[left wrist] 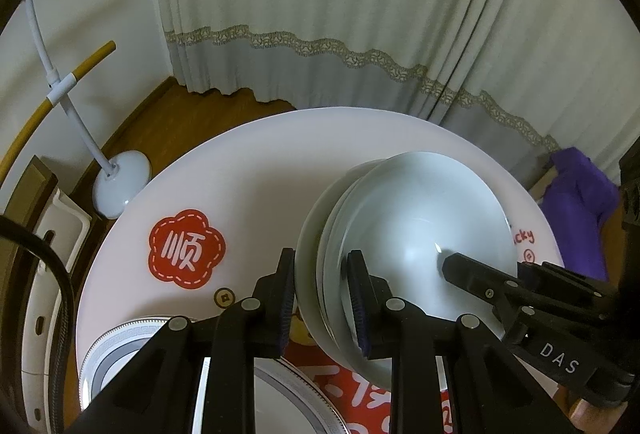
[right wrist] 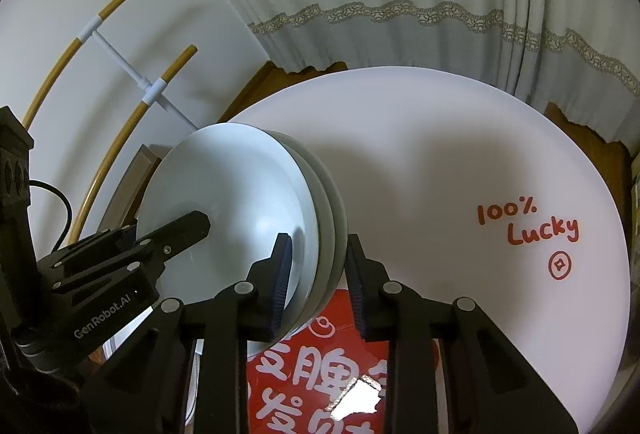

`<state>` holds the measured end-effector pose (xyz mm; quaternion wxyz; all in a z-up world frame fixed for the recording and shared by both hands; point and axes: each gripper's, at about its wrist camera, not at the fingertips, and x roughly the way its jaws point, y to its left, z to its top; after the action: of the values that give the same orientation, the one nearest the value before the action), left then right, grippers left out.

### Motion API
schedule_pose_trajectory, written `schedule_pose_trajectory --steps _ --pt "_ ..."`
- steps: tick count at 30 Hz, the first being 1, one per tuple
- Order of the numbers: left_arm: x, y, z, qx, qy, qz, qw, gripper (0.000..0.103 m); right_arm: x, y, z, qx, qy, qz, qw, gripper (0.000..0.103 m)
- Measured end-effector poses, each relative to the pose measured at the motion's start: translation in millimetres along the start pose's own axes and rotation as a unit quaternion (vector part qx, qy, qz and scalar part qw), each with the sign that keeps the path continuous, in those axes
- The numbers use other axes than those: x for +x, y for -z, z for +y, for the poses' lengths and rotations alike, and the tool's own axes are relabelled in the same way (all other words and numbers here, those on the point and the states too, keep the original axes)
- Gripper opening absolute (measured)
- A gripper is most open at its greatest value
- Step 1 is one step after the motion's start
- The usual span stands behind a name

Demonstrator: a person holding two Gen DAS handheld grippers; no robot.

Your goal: Organize plates and bowls

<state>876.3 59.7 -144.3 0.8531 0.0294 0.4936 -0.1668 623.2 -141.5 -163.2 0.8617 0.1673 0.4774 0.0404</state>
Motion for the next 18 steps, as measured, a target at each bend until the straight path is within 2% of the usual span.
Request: schedule_pose_trajectory --steps 18 --pt "-7 12 -12 0.020 -0.011 -0.016 0.9996 0.021 -3 9 -10 0.005 -0.001 -0.002 1.000 0.023"
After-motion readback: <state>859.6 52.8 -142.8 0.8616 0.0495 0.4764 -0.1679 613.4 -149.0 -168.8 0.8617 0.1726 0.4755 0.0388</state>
